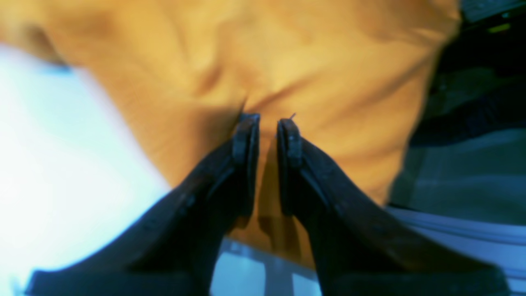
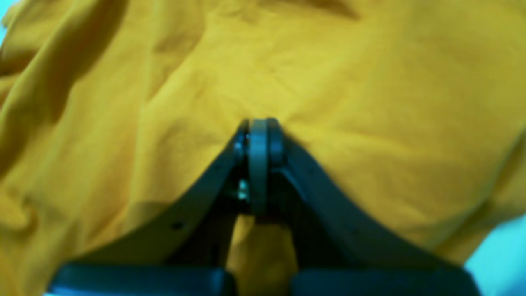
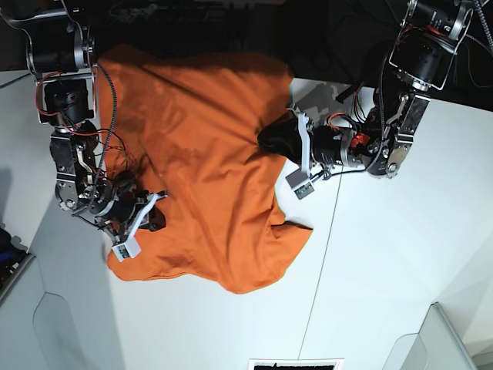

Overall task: Layout the t-shirt on the table in an organized manner, then fold the t-shirt properly
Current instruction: 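Pull the left gripper's fabric toward the right gripper to fold the t-shirt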

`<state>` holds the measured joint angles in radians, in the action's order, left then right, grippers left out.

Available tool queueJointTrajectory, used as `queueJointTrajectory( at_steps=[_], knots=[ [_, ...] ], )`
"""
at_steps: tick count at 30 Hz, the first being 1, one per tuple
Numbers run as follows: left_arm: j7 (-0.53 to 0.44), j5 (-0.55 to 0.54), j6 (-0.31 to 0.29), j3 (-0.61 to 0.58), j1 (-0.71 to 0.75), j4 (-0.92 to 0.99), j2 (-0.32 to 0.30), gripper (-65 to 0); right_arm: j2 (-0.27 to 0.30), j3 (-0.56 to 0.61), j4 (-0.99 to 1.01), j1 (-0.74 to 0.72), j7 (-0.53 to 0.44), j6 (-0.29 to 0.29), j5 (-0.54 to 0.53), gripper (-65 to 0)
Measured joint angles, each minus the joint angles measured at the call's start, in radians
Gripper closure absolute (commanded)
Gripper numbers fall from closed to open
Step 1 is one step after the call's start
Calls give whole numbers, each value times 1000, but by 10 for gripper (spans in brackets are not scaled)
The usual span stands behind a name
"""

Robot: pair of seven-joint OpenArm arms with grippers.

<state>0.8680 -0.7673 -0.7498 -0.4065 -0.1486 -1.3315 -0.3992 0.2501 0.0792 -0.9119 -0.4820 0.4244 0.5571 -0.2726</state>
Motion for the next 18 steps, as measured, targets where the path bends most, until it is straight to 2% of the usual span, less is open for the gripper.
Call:
queueJointTrajectory(
  at_steps=[5, 12, 14, 18],
  knots=[
    [-113, 76, -16, 0, -135, 183, 6, -120, 42, 0, -20, 22, 7, -3, -45, 0],
    [-257, 314, 16, 2, -359, 446, 67, -119, 70, -16, -27, 63, 7, -3, -114, 0],
    [-267, 359, 23, 1, -408, 497, 89, -119, 70, -27, -30, 81, 5, -4, -131, 0],
    [-254, 383, 36, 0, -465, 549, 114, -119, 69, -50, -41, 108, 3, -3, -177, 0]
  ],
)
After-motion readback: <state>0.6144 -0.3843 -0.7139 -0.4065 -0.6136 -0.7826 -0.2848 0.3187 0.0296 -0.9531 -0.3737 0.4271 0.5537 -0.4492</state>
